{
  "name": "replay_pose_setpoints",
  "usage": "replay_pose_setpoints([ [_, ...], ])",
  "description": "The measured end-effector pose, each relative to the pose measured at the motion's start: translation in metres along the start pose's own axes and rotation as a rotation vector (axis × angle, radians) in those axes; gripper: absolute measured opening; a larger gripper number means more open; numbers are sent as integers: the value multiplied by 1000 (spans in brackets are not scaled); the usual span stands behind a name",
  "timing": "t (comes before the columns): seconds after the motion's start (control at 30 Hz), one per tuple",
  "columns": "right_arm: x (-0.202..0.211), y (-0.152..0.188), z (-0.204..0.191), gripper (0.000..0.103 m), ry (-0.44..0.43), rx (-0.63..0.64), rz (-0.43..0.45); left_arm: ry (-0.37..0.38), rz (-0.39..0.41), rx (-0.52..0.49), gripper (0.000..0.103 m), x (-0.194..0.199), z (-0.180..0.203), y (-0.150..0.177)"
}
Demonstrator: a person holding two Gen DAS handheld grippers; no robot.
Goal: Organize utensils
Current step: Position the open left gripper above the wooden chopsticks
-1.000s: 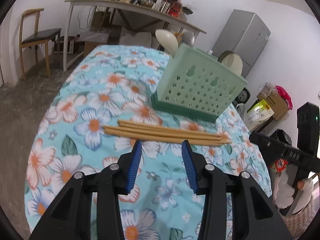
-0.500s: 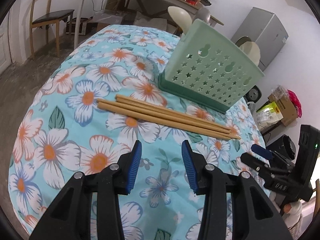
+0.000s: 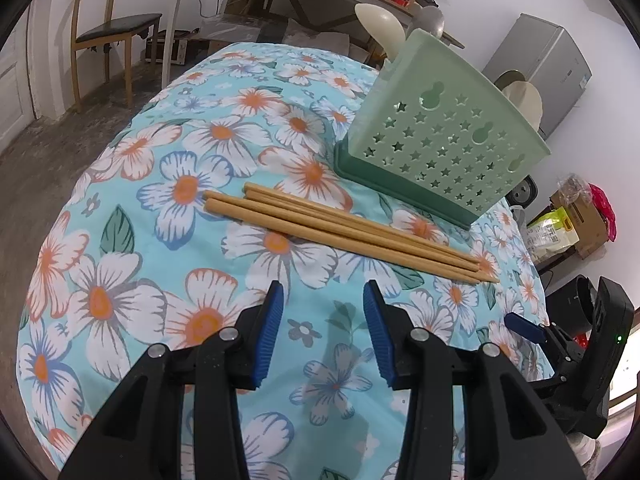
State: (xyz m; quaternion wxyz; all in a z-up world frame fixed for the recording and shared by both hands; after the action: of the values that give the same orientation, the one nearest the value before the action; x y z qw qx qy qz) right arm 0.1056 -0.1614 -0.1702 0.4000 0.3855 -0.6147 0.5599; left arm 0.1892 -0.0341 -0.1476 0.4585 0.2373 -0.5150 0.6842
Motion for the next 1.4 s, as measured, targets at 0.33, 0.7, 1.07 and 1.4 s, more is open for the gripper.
replay_pose_setpoints([
  [0.33, 2, -1, 3, 95, -37, -25, 3, 11, 2, 14, 40, -2, 0, 0],
  [0.7, 5, -4, 5, 95, -110, -66, 22, 42, 20, 25, 40, 5, 2, -3],
  [1.07, 5, -4, 5, 95, -131, -79, 7, 57, 18, 38, 40, 3, 3, -4],
  [1.4, 5, -5, 5, 95, -137, -82, 3, 60, 17, 41, 40, 3, 3, -4],
])
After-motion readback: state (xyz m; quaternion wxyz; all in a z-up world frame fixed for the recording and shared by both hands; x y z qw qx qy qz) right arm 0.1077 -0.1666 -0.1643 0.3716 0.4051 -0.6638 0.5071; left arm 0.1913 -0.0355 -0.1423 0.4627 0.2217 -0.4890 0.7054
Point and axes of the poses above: each gripper's, at about its wrist camera, not at the fingertips, and x roughly against the way its jaws point, z to its right, y to its underside, the point moved 10 cm from there along -x, roughly the way its jaws point, and after that the axes turned 5 degrees about -z, right-handed, at the moved point
